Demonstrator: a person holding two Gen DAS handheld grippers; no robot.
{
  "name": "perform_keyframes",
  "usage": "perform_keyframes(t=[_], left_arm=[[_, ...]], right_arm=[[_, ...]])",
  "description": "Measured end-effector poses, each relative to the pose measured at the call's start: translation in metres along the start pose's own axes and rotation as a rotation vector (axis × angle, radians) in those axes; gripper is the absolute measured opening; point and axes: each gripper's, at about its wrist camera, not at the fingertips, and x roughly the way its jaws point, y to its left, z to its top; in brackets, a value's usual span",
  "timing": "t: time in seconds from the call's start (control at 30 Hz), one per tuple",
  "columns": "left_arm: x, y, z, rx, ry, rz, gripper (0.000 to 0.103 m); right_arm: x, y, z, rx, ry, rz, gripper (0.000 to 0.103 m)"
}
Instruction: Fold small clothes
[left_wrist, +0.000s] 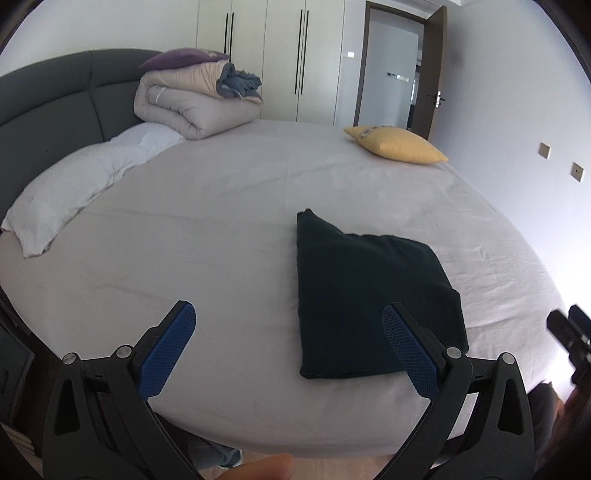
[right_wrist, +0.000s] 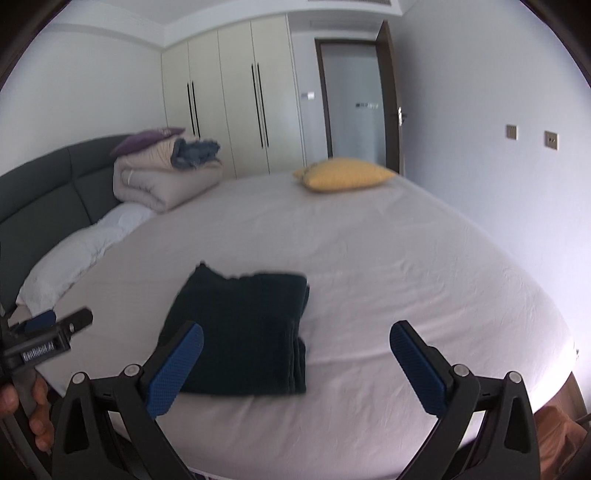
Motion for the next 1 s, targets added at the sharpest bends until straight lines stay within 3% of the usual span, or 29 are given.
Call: perform_keyframes(t=[0.33, 1.0], left_arm=[[0.013, -0.018, -0.014, 0.056, 0.032, -0.015, 0.103], [0.037, -0.020, -0.027, 0.061, 0.077, -0.023, 0.103]], right_arm=[[0.020, 0.006, -0.021, -0.017, 0.110, -0.038, 0.103], [0.031, 0.001, -0.027, -0.013, 0.157, -0.046, 0.103]])
